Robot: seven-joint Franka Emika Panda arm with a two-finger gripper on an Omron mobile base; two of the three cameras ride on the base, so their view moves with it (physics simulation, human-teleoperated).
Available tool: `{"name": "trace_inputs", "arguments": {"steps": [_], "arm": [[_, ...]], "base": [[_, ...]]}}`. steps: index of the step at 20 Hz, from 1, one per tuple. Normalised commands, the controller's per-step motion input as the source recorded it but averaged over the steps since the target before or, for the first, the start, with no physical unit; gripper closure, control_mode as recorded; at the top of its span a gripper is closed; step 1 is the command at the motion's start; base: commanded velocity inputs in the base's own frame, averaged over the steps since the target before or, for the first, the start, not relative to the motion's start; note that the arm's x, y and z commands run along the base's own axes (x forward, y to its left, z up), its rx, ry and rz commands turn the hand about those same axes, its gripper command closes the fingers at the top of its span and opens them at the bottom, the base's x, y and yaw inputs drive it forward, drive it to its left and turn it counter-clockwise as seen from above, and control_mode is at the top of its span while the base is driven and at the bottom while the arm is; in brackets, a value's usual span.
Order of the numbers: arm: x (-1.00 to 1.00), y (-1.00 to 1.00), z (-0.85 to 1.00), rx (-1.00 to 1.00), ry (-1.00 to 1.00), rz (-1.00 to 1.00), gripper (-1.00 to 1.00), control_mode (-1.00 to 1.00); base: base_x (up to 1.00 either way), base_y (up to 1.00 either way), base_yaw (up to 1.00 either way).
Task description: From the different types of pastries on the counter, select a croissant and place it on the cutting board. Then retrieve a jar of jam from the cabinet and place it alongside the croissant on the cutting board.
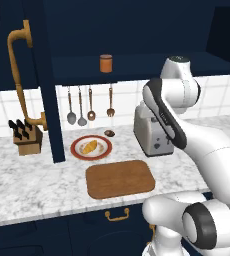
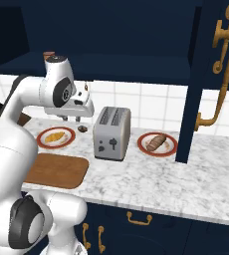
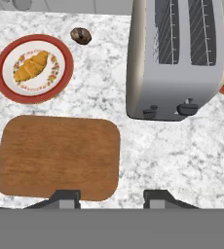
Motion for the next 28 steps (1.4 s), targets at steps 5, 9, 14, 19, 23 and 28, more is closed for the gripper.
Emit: {"name": "trace_inputs", "arguments": {"steps": [5,9,14,19,23,28], "arm": [[-0.01,0.02,-0.09,-0.08,0.0,0.01,-1.0,-1.0],[0.0,0.41,-0.17,-0.14,-0.02,0.01,-1.0,-1.0],[0.0,0.41,-0.23,0.0,0.0,0.0,-1.0,-1.0],[0.2,0.17,-0.35,0.0,0.0,0.0,-1.0,-1.0],[0.24,0.06,-0.5,0.0,-0.02,0.0,-1.0,-1.0],[0.28,0.17,-0.52,0.0,-0.03,0.0,-1.0,-1.0]], "base": [[0.0,0.0,0.0],[0.0,0.0,0.0],[0.0,0.0,0.0],[0.0,0.0,0.0],[0.0,0.0,0.0],[0.0,0.0,0.0]]}}
